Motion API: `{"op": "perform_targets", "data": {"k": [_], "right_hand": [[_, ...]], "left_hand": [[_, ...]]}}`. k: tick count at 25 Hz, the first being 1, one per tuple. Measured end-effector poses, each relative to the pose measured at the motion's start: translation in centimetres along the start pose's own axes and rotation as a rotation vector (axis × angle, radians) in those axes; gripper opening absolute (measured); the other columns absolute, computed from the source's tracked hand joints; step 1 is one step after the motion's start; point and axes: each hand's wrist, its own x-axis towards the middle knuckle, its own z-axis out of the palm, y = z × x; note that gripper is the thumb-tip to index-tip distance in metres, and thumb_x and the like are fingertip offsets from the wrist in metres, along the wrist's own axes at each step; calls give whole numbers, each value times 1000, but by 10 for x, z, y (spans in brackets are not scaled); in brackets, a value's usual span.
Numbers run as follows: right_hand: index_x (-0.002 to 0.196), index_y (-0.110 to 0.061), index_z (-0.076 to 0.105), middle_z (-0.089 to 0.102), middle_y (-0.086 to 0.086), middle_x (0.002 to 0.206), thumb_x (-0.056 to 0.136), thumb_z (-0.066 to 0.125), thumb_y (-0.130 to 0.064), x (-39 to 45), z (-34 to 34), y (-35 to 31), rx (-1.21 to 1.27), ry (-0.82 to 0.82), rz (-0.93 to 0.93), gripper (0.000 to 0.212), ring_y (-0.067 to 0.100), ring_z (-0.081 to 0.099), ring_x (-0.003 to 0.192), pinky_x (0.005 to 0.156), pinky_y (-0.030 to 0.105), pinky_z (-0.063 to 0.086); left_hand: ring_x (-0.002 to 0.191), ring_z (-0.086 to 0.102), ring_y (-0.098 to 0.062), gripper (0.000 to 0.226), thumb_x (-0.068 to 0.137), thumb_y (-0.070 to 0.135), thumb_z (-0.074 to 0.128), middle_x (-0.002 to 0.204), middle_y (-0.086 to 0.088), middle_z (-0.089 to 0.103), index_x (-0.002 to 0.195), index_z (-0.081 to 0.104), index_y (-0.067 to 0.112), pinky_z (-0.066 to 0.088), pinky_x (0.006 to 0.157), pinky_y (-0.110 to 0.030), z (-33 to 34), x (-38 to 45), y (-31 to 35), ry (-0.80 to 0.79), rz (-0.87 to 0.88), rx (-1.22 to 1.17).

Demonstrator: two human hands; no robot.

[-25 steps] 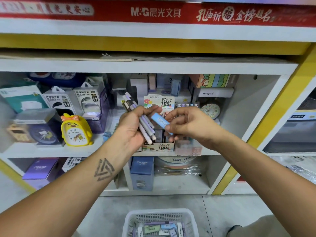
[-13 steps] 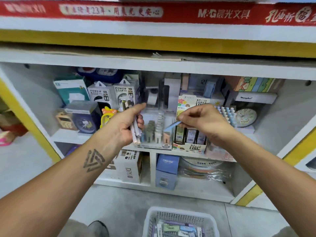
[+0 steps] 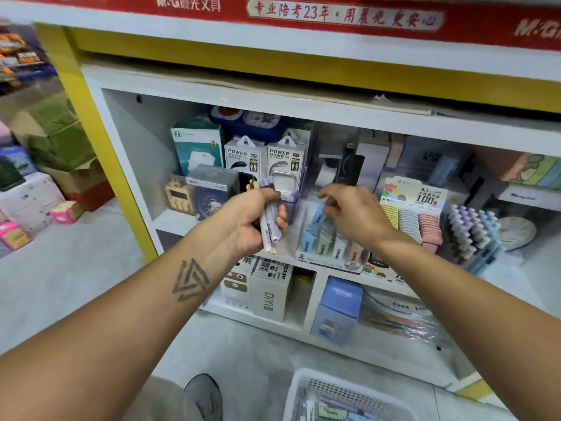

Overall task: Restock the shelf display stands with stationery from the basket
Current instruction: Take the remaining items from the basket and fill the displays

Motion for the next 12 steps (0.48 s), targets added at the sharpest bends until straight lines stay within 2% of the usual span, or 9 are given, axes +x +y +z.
{"op": "perform_targets", "data": {"k": [2,4,9,12], "right_hand": [[99,-22,62,70,3,92,95,64,-16,4,9,-3,-138,-59,-17,7,28,65,85,76,42,57],[95,-22,62,69,2,92,95,63,-16,9,14,-7,-189,-109,-10,6,27,64,83,75,43,57],[90,-25,66,70,-6,93,90,69,-10,14,16,-11,-149,-189,13,16,18,65,84,77,37,56],[90,-25,68,70,-7,93,89,71,-11,14,14,-11,-137,-210,25,15,15,65,83,77,36,56]], "left_hand": [[46,42,-12,29,100,14,46,58,-6,47,73,55,9,36,42,-17,-3,-1,1,-1,-17,5],[45,43,-12,27,101,15,46,58,-5,47,75,54,9,36,42,-16,-5,-2,3,2,-28,12],[43,43,-12,28,101,15,46,57,-5,47,75,55,8,36,41,-15,-5,-4,4,0,-26,17],[42,44,-12,28,101,15,46,57,-5,49,75,56,8,37,41,-16,-5,-5,3,0,-29,19]]}}
